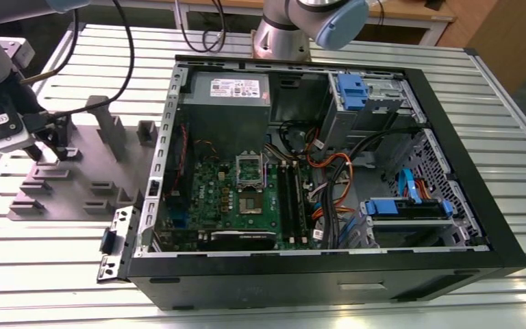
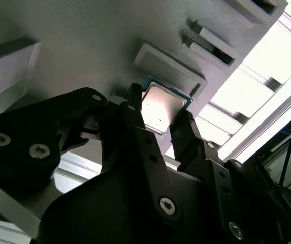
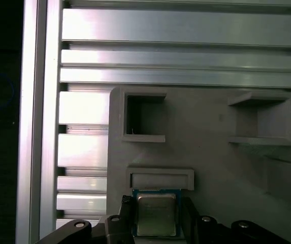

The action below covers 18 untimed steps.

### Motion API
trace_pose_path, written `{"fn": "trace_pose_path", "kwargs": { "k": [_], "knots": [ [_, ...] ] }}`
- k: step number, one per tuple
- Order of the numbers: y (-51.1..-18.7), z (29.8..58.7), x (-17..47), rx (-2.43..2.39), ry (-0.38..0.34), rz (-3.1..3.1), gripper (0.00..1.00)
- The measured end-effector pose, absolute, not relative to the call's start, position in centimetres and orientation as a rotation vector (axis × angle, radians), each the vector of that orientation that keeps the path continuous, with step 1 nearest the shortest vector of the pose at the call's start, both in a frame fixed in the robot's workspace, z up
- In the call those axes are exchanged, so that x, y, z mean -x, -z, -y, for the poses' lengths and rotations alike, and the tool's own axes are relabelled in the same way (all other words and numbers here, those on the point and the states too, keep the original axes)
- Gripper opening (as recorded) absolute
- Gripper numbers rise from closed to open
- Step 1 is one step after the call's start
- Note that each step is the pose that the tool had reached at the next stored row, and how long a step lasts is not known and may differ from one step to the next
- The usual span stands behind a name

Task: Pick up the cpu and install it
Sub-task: 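Pick up the cpu and move it towards the insertion slot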

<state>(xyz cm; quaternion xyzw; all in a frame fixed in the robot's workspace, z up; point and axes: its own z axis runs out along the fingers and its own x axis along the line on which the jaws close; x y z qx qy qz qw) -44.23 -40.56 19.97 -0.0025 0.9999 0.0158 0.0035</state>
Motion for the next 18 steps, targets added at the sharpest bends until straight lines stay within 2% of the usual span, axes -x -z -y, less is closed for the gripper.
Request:
{"fn": "trace_pose_path", "kwargs": {
  "k": [18],
  "knots": [
    [-20.43, 40.56, 44.23, 0.008, -0.050, -3.134, 0.47]
  ]
}}
